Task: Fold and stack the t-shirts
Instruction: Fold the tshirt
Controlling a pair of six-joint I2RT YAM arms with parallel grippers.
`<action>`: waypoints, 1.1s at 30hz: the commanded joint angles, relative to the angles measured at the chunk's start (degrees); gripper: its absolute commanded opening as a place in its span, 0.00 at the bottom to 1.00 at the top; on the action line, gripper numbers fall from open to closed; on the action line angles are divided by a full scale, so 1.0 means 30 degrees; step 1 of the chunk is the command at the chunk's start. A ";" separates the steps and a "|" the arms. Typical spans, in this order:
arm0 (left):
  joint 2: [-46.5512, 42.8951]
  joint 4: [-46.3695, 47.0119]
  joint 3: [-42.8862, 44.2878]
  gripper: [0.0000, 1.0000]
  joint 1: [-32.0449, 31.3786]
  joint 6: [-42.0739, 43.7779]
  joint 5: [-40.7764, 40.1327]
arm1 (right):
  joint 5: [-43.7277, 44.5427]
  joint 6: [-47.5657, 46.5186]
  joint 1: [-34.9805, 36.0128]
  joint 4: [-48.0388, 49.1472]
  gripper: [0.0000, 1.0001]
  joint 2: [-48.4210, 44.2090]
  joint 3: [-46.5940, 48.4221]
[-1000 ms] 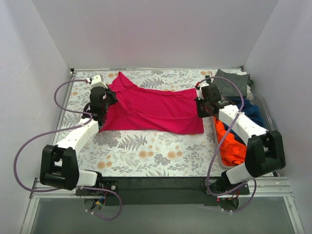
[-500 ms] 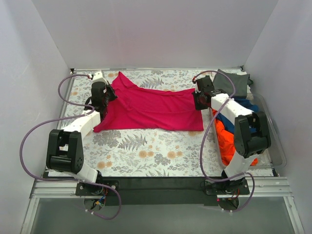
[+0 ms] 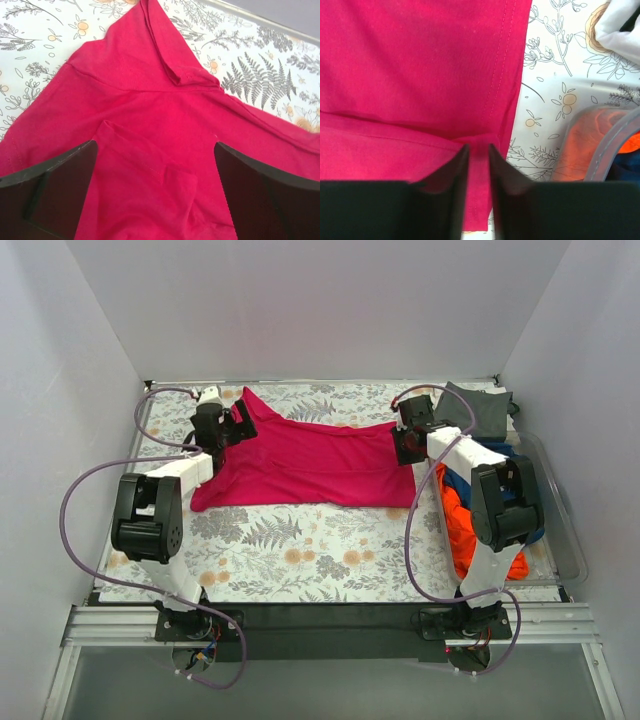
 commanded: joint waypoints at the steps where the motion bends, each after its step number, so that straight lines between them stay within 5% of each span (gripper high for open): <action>1: -0.0492 0.0235 0.1015 0.96 0.0145 0.0130 -0.0090 | -0.0009 -0.0151 -0.0082 0.0174 0.23 -0.0118 0.0963; 4: -0.2333 0.0146 -0.0061 0.97 0.0145 -0.0074 -0.0501 | -0.0595 -0.0122 -0.0111 0.0232 0.38 -0.0556 0.0963; 12: -0.8809 -0.1550 -0.5808 0.97 -0.0059 -0.1803 -0.2723 | -0.3402 -0.0151 0.0035 0.1988 0.45 -0.2021 -0.0529; 29: -0.5507 -0.3897 -0.6104 0.79 -0.0089 -0.1716 -0.3111 | -0.4786 -0.0151 0.0416 0.3104 0.47 -0.4600 -0.2551; 33: -0.5123 -0.3809 -0.6046 0.58 -0.0089 -0.1657 -0.3870 | -0.4698 -0.0209 0.0416 0.3104 0.47 -0.4776 -0.2698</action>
